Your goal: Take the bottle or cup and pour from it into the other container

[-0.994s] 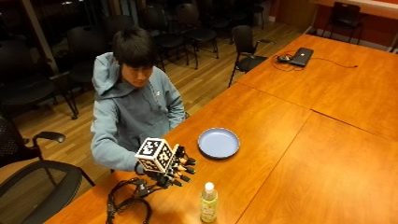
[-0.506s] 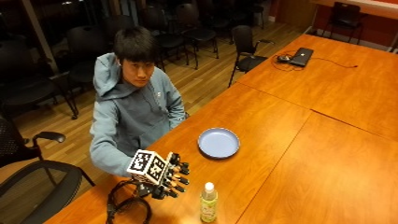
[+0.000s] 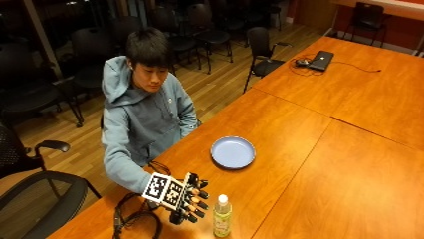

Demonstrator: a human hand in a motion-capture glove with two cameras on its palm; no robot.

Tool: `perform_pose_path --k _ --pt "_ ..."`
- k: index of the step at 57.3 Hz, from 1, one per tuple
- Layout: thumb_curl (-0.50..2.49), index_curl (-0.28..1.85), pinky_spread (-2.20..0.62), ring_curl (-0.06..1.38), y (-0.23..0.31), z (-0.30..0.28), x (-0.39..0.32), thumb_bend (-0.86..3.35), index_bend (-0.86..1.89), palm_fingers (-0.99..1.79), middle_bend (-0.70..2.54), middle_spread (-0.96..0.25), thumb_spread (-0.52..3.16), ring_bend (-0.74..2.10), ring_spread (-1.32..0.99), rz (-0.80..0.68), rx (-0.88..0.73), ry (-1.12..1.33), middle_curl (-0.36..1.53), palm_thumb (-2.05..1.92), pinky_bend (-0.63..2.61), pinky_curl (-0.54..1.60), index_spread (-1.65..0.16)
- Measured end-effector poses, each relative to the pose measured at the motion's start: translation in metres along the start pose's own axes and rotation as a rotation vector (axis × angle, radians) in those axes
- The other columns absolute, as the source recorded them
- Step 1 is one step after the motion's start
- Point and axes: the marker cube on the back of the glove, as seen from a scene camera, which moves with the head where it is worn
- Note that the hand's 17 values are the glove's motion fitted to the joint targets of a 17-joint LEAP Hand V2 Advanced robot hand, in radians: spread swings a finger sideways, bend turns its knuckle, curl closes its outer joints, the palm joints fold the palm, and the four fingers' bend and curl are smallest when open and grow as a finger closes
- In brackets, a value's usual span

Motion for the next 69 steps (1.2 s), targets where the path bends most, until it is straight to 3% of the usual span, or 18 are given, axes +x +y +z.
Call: perform_pose_path --k 40,69 --pt "0.41 0.15 0.21 0.3 -0.032 0.063 0.003 -0.03 0.11 -0.02 0.21 0.02 0.92 0.48 0.09 0.112 0.0 -0.271 0.33 0.65 0.66 0.26 -0.34" --pt "0.43 0.16 0.22 0.32 -0.054 0.09 0.001 -0.03 0.11 0.1 0.2 0.14 0.87 0.61 0.16 0.214 0.1 -0.568 0.33 0.73 0.73 0.28 -0.29"
